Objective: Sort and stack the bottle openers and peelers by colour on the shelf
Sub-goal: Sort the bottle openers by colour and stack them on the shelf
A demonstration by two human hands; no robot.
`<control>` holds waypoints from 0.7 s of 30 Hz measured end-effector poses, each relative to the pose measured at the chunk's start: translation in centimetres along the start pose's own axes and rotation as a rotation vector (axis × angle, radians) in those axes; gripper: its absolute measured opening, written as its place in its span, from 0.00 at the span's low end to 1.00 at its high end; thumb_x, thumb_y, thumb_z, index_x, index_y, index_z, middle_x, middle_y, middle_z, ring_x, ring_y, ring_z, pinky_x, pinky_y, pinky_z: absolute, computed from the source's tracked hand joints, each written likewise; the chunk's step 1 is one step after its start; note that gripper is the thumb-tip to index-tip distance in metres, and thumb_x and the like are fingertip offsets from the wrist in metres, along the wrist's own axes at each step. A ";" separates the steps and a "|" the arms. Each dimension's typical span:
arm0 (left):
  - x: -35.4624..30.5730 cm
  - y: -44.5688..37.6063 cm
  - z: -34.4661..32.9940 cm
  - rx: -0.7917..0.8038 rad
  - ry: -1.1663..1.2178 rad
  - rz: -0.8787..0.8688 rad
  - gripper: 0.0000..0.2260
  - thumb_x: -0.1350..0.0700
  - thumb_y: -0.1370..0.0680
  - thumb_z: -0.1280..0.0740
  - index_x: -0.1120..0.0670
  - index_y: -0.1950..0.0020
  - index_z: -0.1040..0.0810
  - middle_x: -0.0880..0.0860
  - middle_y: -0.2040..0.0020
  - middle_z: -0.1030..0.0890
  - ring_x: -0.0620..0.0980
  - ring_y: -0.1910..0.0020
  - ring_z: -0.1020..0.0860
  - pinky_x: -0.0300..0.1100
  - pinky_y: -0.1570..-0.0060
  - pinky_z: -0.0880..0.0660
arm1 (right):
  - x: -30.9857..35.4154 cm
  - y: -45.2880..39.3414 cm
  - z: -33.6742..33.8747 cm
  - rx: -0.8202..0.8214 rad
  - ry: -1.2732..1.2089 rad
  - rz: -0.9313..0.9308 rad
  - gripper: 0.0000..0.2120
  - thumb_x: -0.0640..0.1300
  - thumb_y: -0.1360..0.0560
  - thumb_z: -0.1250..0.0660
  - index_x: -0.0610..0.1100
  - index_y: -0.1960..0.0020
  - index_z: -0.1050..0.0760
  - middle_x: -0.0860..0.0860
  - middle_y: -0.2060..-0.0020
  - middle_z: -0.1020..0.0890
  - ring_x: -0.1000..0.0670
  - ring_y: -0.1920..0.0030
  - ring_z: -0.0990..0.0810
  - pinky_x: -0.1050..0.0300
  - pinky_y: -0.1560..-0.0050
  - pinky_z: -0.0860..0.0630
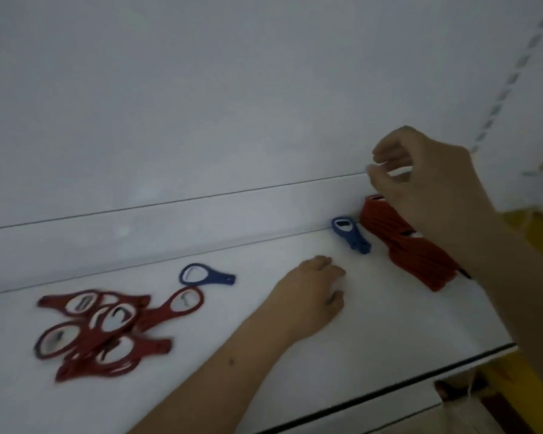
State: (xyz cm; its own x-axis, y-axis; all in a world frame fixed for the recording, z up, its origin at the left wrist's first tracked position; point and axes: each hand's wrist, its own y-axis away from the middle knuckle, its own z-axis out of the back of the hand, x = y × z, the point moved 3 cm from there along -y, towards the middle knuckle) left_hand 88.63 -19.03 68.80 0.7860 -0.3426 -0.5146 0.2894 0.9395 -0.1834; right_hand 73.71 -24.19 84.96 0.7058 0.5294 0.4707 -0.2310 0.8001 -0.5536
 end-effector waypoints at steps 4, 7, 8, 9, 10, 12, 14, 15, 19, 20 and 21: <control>1.7 7.7 5.3 -0.172 -0.103 0.000 0.15 0.52 0.20 0.40 0.50 0.37 0.20 0.47 0.42 0.19 0.45 0.50 0.19 0.42 0.50 0.22 | 4.7 0.0 -9.9 0.237 -0.172 0.062 0.08 0.47 0.25 0.29 0.47 0.48 0.24 0.53 0.56 0.19 0.55 0.58 0.20 0.58 0.52 0.22; 5.2 13.5 9.5 -0.431 -0.206 0.160 0.11 0.52 0.23 0.38 0.49 0.45 0.18 0.45 0.51 0.20 0.45 0.55 0.22 0.45 0.56 0.22 | 7.5 1.6 -17.4 0.565 -0.172 0.027 0.11 0.49 0.27 0.26 0.47 0.49 0.23 0.51 0.53 0.19 0.53 0.56 0.21 0.59 0.53 0.25; 6.7 15.4 10.6 -0.498 -0.229 0.240 0.10 0.53 0.23 0.35 0.49 0.45 0.18 0.45 0.52 0.21 0.45 0.54 0.24 0.45 0.55 0.23 | 8.3 2.3 -19.3 0.648 -0.151 0.015 0.13 0.50 0.28 0.26 0.46 0.47 0.23 0.50 0.51 0.19 0.52 0.55 0.22 0.60 0.54 0.28; 8.3 17.2 11.6 -0.556 -0.243 0.327 0.09 0.53 0.24 0.33 0.48 0.45 0.19 0.44 0.52 0.23 0.45 0.53 0.26 0.44 0.53 0.24 | 9.0 3.0 -20.8 0.698 -0.134 0.020 0.15 0.51 0.28 0.26 0.45 0.45 0.23 0.50 0.49 0.20 0.52 0.53 0.22 0.60 0.54 0.30; 9.9 19.0 12.6 -0.606 -0.252 0.400 0.09 0.53 0.24 0.32 0.47 0.45 0.19 0.43 0.52 0.24 0.44 0.51 0.27 0.44 0.50 0.25 | 9.9 3.5 -21.8 0.717 -0.127 0.048 0.17 0.52 0.28 0.26 0.45 0.43 0.23 0.50 0.48 0.22 0.51 0.50 0.23 0.60 0.53 0.30; 12.4 22.2 13.8 -0.643 -0.256 0.536 0.12 0.46 0.25 0.32 0.45 0.42 0.21 0.40 0.48 0.26 0.44 0.47 0.29 0.43 0.44 0.27 | 11.6 4.3 -22.9 0.733 -0.130 0.175 0.20 0.56 0.28 0.27 0.48 0.41 0.25 0.52 0.46 0.24 0.51 0.46 0.25 0.59 0.49 0.30; 13.9 24.2 14.1 -0.581 -0.234 0.666 0.21 0.36 0.26 0.37 0.42 0.38 0.24 0.40 0.44 0.28 0.44 0.44 0.32 0.43 0.40 0.31 | 13.0 5.3 -23.5 0.835 -0.144 0.314 0.24 0.62 0.30 0.28 0.53 0.39 0.26 0.56 0.46 0.26 0.54 0.44 0.28 0.62 0.48 0.31; 14.3 24.6 13.9 -0.530 -0.249 0.703 0.25 0.32 0.28 0.39 0.42 0.36 0.25 0.40 0.43 0.29 0.44 0.43 0.33 0.43 0.39 0.33 | 13.5 5.9 -23.7 0.906 -0.156 0.347 0.24 0.63 0.32 0.27 0.55 0.40 0.26 0.58 0.47 0.26 0.57 0.45 0.29 0.66 0.50 0.32; 14.9 24.6 13.3 -0.522 -0.244 0.719 0.20 0.36 0.26 0.34 0.43 0.38 0.23 0.41 0.45 0.30 0.44 0.44 0.33 0.45 0.39 0.33 | 13.8 6.9 -24.5 0.901 -0.122 0.410 0.18 0.61 0.36 0.23 0.54 0.54 0.26 0.58 0.57 0.25 0.58 0.56 0.27 0.67 0.60 0.35; 14.8 24.7 13.5 -0.562 -0.216 0.713 0.17 0.39 0.25 0.31 0.44 0.40 0.22 0.41 0.46 0.29 0.43 0.46 0.32 0.46 0.39 0.32 | 13.8 6.9 -24.6 0.886 -0.127 0.398 0.18 0.60 0.36 0.22 0.53 0.56 0.26 0.57 0.59 0.25 0.57 0.58 0.27 0.65 0.61 0.34; 14.8 24.8 13.7 -0.589 -0.192 0.711 0.14 0.42 0.24 0.30 0.45 0.41 0.21 0.40 0.48 0.28 0.43 0.47 0.32 0.47 0.40 0.32 | 13.8 6.9 -24.7 0.882 -0.137 0.380 0.17 0.59 0.36 0.22 0.53 0.58 0.27 0.56 0.61 0.24 0.58 0.60 0.27 0.64 0.62 0.34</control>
State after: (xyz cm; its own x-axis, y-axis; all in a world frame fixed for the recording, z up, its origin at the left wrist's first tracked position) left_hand 114.92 -0.89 68.15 0.7638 0.3661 -0.5315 -0.5740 0.7619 -0.3000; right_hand 98.35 -18.36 70.69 0.4092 0.7801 0.4734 -0.8863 0.4630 0.0031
